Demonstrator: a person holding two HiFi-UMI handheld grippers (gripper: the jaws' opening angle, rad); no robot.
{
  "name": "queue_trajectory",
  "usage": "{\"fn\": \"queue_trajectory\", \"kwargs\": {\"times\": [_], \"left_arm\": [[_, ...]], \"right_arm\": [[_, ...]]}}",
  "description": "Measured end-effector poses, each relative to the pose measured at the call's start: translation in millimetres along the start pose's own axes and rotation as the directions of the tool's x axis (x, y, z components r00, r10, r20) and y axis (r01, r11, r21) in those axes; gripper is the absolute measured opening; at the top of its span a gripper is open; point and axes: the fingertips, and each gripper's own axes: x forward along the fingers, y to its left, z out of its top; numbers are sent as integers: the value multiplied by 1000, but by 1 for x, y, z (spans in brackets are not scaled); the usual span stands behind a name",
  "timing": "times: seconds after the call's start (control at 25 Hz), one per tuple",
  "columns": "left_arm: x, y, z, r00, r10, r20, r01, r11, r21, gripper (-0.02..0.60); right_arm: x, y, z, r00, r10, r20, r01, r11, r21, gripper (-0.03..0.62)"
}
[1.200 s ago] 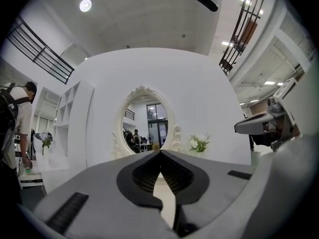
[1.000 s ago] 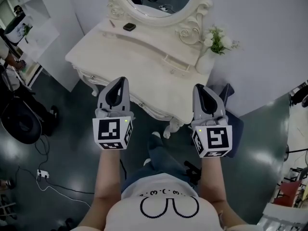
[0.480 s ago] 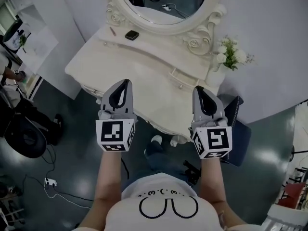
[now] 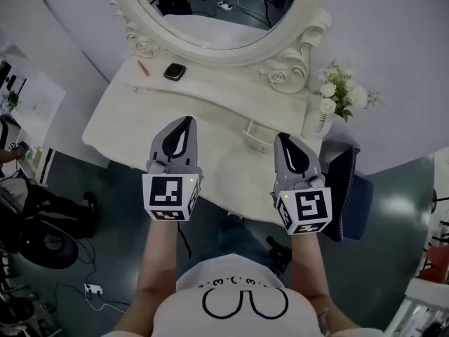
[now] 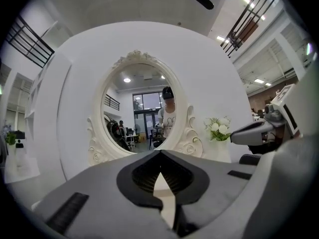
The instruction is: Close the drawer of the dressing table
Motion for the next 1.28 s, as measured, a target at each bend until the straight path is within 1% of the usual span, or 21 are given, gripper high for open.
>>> {"fn": "queue_trajectory", "kwargs": {"times": [0.04,0.08,0.16,0.28,0.36,0.44,0.52,0.72,0.96,1.08,1.28], "left_arm": [[7,-1,-2,1000,-14,-7,14,1000,1,-2],[14,-1,-4,1000,-28,-13,28,1000,2,-2],[26,-2,-7,998,-54,-24,54,999,4,-2],[41,-4,-8,996,-86,-28,86,996,4,-2],[49,-6,-11,994,-103,-32,104,995,9,-2],[55,-7,-14,992,-124,-37,125,992,12,-2],[60,-6,-17,988,-149,-41,149,989,8,-2],[76,-2,-26,973,-225,-53,225,974,-4,-2],[96,1,-40,946,-314,-82,315,949,-10,-2],[101,1,-53,933,-345,-106,345,938,-23,-2],[108,-1,-75,915,-380,-139,378,925,-42,-2]], "right_arm": [[5,-2,-5,1000,-7,-11,7,1000,8,17],[10,-4,-9,1000,-15,-24,15,1000,16,45],[18,-6,-17,999,-27,-45,28,999,33,172],[25,-10,-25,998,-33,-61,37,997,60,263],[28,-13,-33,996,-41,-78,48,995,83,300],[30,-15,-41,993,-60,-97,71,992,107,311],[31,-17,-48,989,-84,-118,100,986,133,337],[36,-17,-68,968,-154,-199,186,971,150,337],[38,-16,-100,922,-253,-294,315,931,187,328],[37,-11,-121,896,-273,-350,358,911,205,295],[39,-5,-162,851,-281,-444,412,881,233,260]]}}
